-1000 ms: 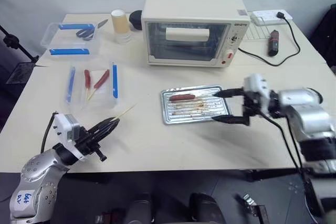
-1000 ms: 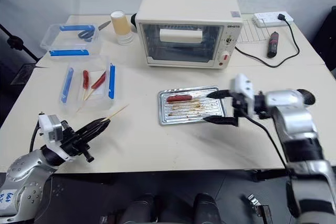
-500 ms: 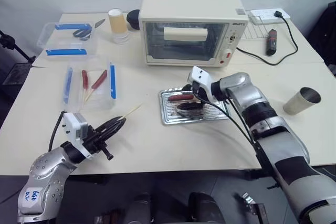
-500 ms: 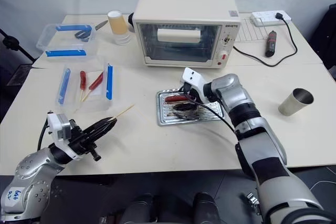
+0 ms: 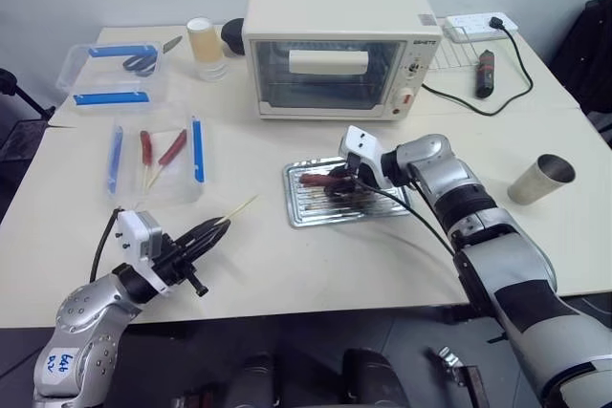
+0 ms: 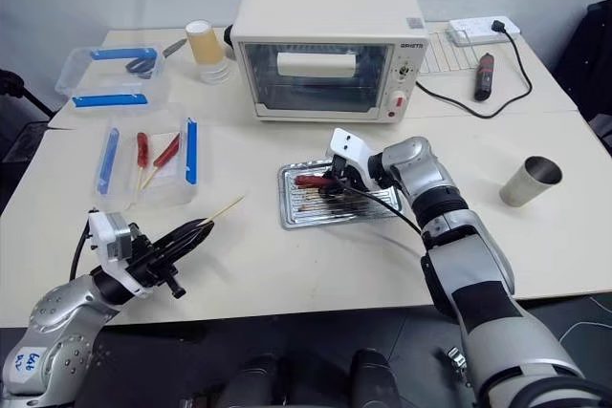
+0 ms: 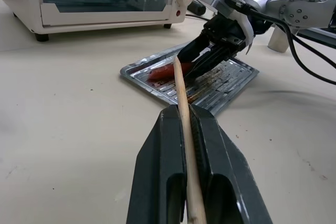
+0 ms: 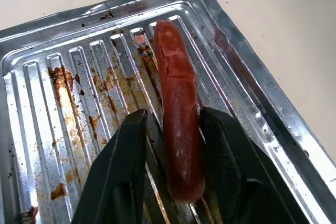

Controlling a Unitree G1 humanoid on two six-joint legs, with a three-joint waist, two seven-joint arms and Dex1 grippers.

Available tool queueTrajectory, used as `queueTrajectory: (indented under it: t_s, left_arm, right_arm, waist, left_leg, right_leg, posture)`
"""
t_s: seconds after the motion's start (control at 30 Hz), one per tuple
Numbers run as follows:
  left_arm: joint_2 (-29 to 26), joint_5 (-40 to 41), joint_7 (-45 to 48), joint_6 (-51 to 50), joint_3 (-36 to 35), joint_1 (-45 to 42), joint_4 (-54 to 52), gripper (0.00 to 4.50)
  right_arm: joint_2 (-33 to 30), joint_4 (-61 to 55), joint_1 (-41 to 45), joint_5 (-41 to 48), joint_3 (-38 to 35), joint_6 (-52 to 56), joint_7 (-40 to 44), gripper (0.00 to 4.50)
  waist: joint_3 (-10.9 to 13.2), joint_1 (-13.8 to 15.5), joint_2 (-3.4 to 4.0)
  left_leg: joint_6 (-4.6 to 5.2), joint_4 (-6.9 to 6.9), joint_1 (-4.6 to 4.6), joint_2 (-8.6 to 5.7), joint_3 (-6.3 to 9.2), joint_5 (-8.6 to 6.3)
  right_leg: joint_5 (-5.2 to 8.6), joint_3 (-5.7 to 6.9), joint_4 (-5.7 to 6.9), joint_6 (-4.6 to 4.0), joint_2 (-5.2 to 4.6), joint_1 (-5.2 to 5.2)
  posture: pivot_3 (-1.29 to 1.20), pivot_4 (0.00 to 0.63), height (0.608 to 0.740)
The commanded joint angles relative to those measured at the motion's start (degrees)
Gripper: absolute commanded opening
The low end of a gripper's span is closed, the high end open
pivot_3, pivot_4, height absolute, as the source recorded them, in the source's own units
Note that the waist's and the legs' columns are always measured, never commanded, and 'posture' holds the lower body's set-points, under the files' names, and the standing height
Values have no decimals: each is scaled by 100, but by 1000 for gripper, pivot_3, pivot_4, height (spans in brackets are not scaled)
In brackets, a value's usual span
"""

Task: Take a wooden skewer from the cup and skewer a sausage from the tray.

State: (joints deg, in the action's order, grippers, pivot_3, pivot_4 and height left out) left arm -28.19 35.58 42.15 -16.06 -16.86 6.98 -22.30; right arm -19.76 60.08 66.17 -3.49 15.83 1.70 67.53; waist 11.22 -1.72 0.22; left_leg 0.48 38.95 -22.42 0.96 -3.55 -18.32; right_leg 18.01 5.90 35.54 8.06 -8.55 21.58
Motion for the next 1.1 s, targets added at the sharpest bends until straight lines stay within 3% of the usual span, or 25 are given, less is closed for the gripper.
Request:
queueTrajectory:
  t_s: [0.03, 0.13, 0.5, 0.63, 0.7, 0.8, 0.93, 1.1]
  left_arm:
    - [-92, -26, 86, 81, 47, -63, -124, 0]
    - [-96, -41, 112, 87, 79, -93, -92, 0]
    - [-47, -118, 121, 162, 198, -149, -23, 0]
    - [-58, -154, 149, 189, 235, -163, -33, 0]
    - [-204, -258, 316, 220, 305, -175, -20, 0]
    - [-503, -461, 681, 349, 450, -177, 25, 0]
    - [-675, -359, 999, 345, 587, -349, 30, 0]
    - [-825, -288, 1358, 239, 867, -584, -115, 0]
  right_arm:
    - [-66, -138, -10, 22, -126, -22, 179, 1460]
    - [-55, -306, -43, 109, -178, 151, 425, 808]
    - [-232, -643, -255, 73, -242, 36, 435, 808]
    - [-283, -1080, -336, 607, -581, -32, 918, 808]
    - [-539, -1720, -593, 987, -665, -274, 1751, 808]
    - [-973, -2504, -928, 1223, -612, -343, 2349, 808]
    - [-1596, -3521, -1348, 1548, -239, -229, 2497, 808]
    - [-1916, -4427, -1634, 1727, -106, 185, 2492, 808]
  waist:
    - [0, -1, 0]
    - [0, -5, 0]
    - [0, 6, 0]
    - [0, -1, 0]
    - [0, 3, 0]
    - [0, 35, 0]
    - [0, 32, 0]
    - [1, -4, 2]
  left_leg:
    - [0, 0, 0, 0, 0, 0]
    - [0, -1, 0, 0, 1, 0]
    - [0, -1, 0, -1, 6, 0]
    - [-1, -2, 0, 0, 5, 0]
    - [-1, -3, 0, 1, 5, 0]
    - [0, -4, -2, -3, 2, -1]
    - [2, -2, -2, -4, 1, -2]
    - [-4, -9, 6, 7, 0, -4]
  right_leg:
    - [0, 0, 0, 0, 0, 0]
    - [0, 0, 0, 0, 0, 0]
    - [0, 0, -1, 0, 0, 1]
    - [0, -1, -1, 0, 0, 1]
    - [0, -1, -2, 0, 0, 1]
    - [0, 3, -4, 0, -1, 0]
    - [0, 4, -8, 0, -4, -3]
    - [0, 2, -6, -1, 1, 3]
  posture:
    - [0, 150, 740]
    - [0, 150, 740]
    - [0, 150, 740]
    - [0, 150, 740]
    - [0, 150, 740]
    - [0, 150, 740]
    - [0, 150, 740]
    - [0, 150, 740]
